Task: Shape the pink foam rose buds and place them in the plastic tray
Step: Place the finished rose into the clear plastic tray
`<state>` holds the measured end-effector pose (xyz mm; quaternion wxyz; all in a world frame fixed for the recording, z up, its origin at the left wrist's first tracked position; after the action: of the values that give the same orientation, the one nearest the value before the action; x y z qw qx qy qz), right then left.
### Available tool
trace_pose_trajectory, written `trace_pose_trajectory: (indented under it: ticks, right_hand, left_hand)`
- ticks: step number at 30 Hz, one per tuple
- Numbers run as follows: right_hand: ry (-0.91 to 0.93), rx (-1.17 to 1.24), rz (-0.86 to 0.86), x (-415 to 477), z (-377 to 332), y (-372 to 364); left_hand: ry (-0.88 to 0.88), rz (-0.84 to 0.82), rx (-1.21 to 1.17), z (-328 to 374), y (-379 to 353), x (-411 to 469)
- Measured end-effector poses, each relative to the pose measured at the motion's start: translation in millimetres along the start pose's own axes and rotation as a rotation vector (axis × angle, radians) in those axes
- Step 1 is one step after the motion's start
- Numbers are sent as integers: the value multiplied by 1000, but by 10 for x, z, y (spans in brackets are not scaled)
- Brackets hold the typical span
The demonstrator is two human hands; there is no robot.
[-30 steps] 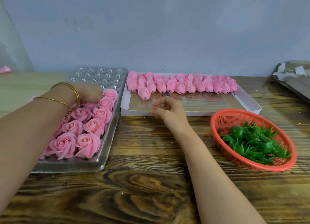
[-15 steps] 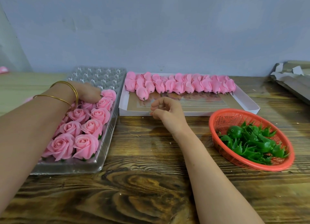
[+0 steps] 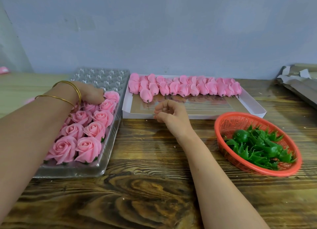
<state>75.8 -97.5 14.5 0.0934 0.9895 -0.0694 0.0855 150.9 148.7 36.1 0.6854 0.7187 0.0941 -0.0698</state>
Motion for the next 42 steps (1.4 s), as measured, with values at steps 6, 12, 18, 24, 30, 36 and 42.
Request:
trace_pose_trajectory:
  ticks: [6, 12, 18, 24, 30, 36, 42]
  right_hand:
    - [-10, 25, 16, 14, 7, 3]
    - [-11, 22, 15, 7, 11, 14]
    - [-14, 28, 34, 3, 9, 28]
    - [-12, 64, 95, 12, 3, 84]
    - [-9, 65, 126, 37, 18, 113]
    - [-23, 93, 129, 61, 52, 107]
    - [-21, 100, 129, 73, 56, 97]
  left_hand:
    - [-14, 20, -73, -54, 6, 36]
    - [26, -1, -202, -87, 46, -33]
    - [43, 79, -197, -67, 353, -144]
    - [-19, 460, -251, 304, 903, -219]
    - [-114, 535, -489, 1031, 795, -163]
    - [-39, 475, -582, 1256, 379, -3]
    - [59, 514, -503, 1335, 144, 45]
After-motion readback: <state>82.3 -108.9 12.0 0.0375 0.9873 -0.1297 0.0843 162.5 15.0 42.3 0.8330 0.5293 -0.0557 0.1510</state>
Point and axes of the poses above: each hand's wrist, its own x-axis towards the middle knuckle, its own y-axis out of the back of the hand, z = x × y, the point moved 7 cm from there along x, towards the middle knuckle, and after that the axes turned 8 degrees about z, right-handed, at the moved point
